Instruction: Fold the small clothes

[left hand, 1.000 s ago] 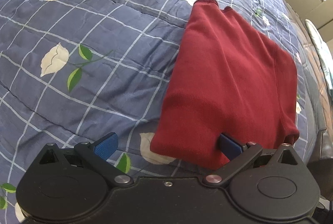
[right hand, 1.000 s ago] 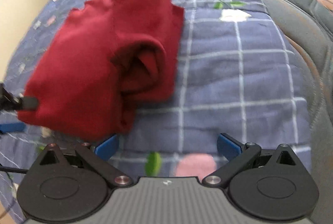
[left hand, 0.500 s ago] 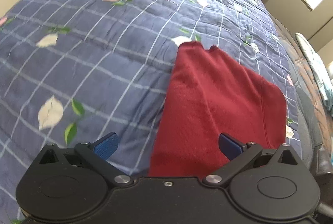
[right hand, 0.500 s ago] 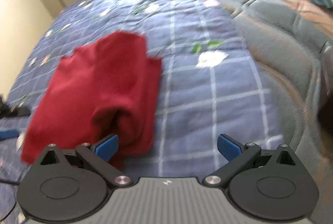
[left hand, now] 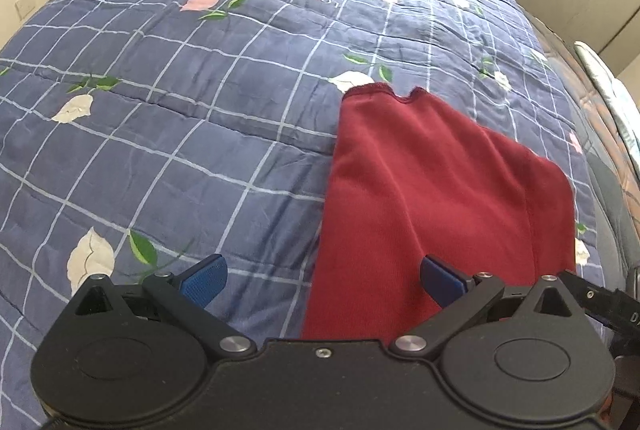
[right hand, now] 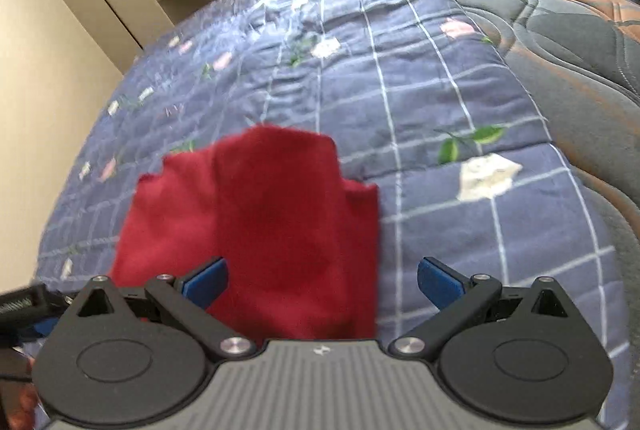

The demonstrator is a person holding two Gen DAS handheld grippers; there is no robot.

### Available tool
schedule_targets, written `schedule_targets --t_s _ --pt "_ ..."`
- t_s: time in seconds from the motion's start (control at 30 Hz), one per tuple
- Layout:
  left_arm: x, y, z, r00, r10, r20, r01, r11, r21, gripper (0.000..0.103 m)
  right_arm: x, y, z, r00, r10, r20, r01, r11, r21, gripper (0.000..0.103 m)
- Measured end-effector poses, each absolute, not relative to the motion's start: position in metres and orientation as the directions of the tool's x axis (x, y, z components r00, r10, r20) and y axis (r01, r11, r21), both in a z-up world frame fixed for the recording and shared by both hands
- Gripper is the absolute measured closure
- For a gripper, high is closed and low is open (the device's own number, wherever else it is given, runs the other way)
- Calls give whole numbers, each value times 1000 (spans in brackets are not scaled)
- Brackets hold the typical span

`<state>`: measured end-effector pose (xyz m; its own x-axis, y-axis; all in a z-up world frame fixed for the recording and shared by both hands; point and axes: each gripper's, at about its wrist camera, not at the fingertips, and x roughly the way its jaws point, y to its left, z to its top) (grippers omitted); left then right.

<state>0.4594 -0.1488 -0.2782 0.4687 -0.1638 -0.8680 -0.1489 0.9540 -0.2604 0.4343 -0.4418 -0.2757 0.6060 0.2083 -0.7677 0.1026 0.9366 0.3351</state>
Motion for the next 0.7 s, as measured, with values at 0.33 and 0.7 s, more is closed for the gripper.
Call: schedule_targets --t_s 0.33,0.7 --pt "482 -153 -292 439 -163 -884 -148 957 -250 1 415 -488 -280 600 195 -776 210 897 388 0" --pt "500 -174 -307 419 -191 -888 -132 954 -268 1 459 -482 -297 644 359 -676 146 809 570 0"
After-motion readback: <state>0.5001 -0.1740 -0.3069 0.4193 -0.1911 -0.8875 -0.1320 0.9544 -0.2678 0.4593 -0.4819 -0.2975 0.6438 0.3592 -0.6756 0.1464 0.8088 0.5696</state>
